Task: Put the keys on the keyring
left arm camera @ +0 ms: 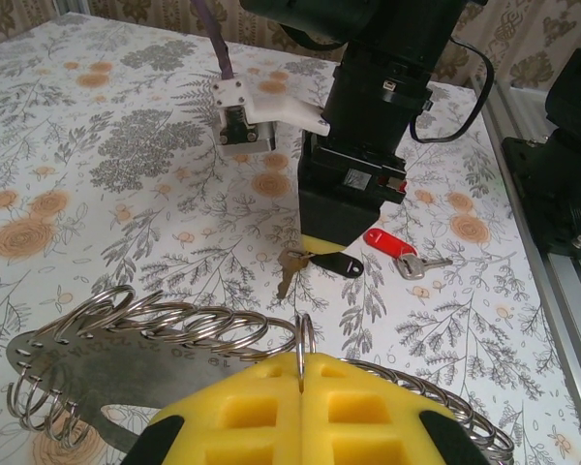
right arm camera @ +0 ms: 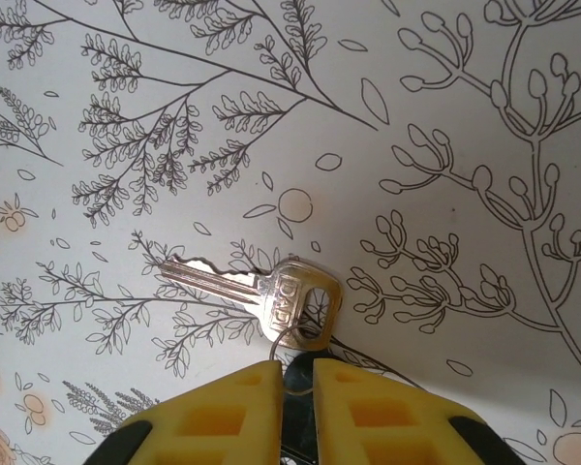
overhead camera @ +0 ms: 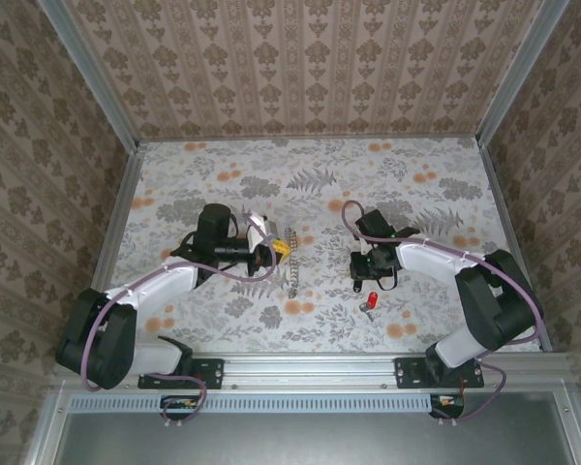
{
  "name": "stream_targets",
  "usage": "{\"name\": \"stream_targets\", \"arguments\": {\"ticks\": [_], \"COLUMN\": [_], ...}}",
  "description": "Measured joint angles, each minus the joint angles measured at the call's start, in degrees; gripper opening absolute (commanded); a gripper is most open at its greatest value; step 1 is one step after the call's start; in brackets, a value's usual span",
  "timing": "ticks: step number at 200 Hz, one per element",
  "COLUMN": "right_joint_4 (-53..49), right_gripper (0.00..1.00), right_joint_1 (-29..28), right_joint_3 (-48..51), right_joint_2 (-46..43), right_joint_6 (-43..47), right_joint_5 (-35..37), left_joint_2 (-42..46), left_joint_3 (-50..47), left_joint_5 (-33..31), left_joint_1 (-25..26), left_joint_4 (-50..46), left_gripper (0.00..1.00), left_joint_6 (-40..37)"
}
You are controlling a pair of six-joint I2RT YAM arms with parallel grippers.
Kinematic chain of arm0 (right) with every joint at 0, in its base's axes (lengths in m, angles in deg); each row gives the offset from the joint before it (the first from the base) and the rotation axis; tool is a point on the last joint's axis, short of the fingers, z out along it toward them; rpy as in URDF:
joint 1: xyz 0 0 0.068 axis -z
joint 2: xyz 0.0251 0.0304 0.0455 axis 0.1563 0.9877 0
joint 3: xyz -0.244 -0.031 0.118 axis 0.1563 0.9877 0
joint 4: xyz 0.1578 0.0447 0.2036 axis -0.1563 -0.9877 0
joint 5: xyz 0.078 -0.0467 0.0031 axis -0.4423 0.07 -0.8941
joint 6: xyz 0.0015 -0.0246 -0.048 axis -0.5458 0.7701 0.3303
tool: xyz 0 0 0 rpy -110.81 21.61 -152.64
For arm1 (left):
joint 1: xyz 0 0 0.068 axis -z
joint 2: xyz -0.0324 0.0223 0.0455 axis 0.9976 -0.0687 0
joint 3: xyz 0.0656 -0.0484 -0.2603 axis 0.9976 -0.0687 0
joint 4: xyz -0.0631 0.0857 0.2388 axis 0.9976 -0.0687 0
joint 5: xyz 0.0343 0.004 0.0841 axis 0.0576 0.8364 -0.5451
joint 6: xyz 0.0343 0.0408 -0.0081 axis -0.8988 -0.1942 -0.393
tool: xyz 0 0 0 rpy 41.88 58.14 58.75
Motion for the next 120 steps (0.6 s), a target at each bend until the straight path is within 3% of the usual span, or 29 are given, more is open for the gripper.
{"name": "stream_targets", "arguments": {"ticks": [120], "right_joint_4": [-0.1], "right_gripper": [0.4], "right_joint_1": [0.0], "right_joint_3": [-2.3], "right_joint_2": [1.5], "right_joint_6": [-0.5], "right_joint_5": [1.6], "left_joint_2": [0.0], "left_joint_3": [0.0], "left_joint_5": [0.4], "left_joint_1": [0.0], "left_joint_4": [-1.7], "left_gripper": [0.0], "left_joint_6": [-0.2]}}
